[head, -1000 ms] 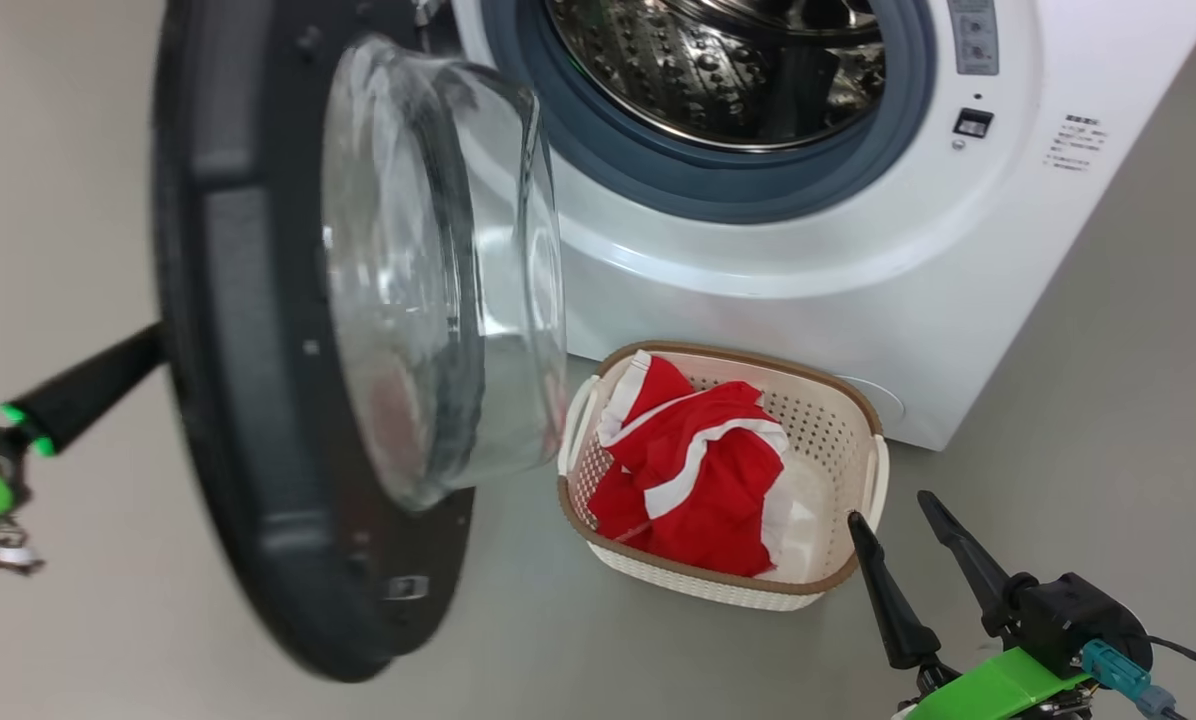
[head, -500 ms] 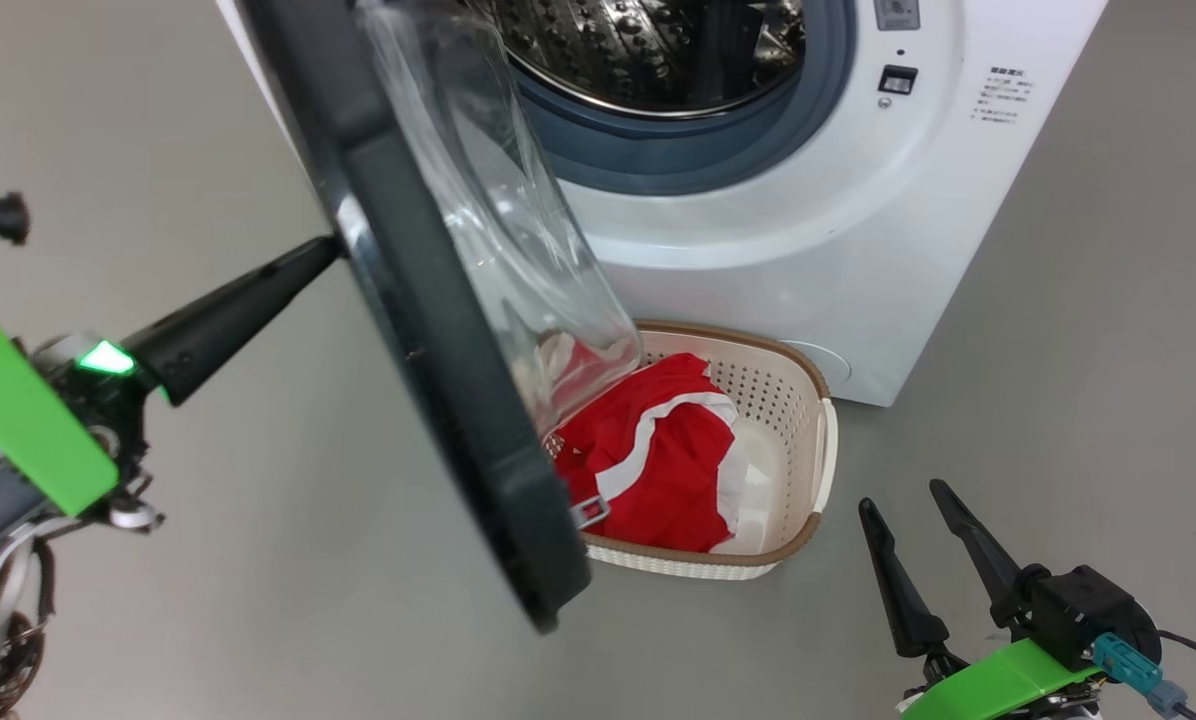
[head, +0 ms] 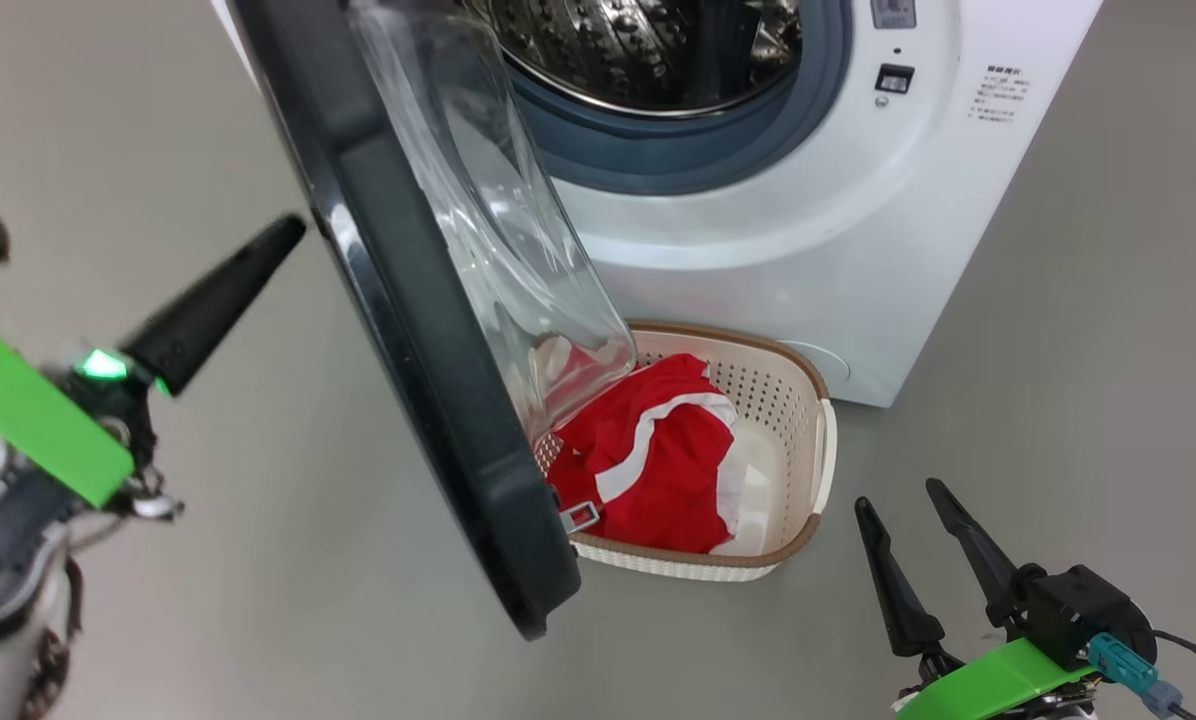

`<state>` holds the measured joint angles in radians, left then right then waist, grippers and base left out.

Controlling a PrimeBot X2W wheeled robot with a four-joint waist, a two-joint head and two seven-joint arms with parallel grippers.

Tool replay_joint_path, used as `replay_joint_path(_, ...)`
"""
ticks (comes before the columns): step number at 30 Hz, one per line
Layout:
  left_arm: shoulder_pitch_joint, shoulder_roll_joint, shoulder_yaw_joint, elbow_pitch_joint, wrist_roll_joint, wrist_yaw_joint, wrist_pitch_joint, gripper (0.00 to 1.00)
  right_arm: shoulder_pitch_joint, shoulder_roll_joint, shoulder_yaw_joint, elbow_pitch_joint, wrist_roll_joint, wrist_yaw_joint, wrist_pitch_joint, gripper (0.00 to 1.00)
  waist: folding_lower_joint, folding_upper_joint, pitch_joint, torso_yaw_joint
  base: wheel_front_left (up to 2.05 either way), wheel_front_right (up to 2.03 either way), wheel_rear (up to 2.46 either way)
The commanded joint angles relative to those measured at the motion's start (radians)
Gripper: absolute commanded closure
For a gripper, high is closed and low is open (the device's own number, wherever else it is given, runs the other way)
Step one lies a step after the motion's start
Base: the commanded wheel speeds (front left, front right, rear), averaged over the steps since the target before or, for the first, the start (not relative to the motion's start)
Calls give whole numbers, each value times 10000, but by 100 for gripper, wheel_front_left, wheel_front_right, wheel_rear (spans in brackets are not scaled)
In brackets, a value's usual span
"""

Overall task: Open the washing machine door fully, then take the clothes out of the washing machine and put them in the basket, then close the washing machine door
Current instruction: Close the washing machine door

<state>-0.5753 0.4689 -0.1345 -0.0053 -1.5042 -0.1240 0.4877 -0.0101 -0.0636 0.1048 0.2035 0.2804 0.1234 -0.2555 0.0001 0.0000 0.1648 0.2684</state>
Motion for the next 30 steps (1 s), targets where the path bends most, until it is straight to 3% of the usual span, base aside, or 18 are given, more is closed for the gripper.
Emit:
replay_joint_path(1, 273, 362, 395, 15, 116, -67, -328, 100, -305, 1, 233, -214, -80, 73, -63, 0, -1, 0, -145, 96, 0, 0, 0)
replay_joint_path(3, 650, 279, 366, 161, 89, -67, -647, 88, -267, 19, 261, -188, -61, 73, -63, 0, -1, 0, -243, 162, 0, 0, 0)
replay_joint_path(4, 650, 279, 366, 161, 89, -67, -647, 88, -267, 19, 261, -188, -61, 73, -63, 0, -1, 0, -243, 162, 0, 0, 0)
replay_joint_path(7, 1220, 175, 350, 321, 46, -67, -1112, 75, -239, 40, 284, -178, -34, 73, -63, 0, -1, 0, -355, 265, 0, 0, 0)
replay_joint_path(15, 2663, 93, 445, 815, 120, -67, -2470, 51, -187, 70, 354, -102, 25, 73, -63, 0, -1, 0, -640, 439, 0, 0, 0)
replay_joint_path(19, 3241, -12, 306, 1142, 178, -67, -3100, 0, -134, 79, 374, -88, 48, 73, -63, 0, -1, 0, -755, 506, 0, 0, 0)
replay_joint_path(30, 4586, -603, 65, 2142, -85, -67, -4669, 0, 22, 88, 438, -24, 94, 73, -63, 0, -1, 0, -890, 592, 0, 0, 0)
